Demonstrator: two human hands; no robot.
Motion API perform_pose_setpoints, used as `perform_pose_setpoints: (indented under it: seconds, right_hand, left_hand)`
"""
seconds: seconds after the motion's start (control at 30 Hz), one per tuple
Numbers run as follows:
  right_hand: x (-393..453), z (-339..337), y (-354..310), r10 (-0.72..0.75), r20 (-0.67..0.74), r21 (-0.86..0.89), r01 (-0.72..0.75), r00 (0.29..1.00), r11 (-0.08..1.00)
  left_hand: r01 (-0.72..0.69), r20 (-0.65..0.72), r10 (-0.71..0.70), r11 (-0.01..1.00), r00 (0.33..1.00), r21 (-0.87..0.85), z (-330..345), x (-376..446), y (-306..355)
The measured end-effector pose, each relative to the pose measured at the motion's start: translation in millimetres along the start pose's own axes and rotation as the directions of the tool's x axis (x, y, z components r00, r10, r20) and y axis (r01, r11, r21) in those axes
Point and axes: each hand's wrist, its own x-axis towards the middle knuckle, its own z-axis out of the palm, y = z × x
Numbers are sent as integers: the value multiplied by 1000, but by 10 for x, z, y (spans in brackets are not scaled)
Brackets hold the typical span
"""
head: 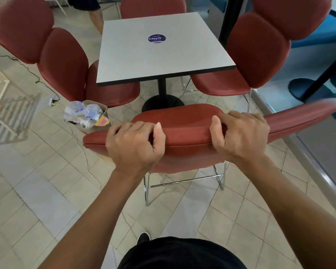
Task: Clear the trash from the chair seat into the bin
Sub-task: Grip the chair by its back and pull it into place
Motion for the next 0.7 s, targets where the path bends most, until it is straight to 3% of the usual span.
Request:
perform_pose_setpoints:
  seconds: [0.2,0.7]
  right_hand:
    - [76,83,7,-2,-32,-4,2,999,1000]
    - [287,316,98,10,-24,6,-10,1000,1000]
  left_hand:
    - [-2,-74,1,1000,997,-7,100,63,-17]
    - [7,-97,-9,1000,995,-22,315,249,-14]
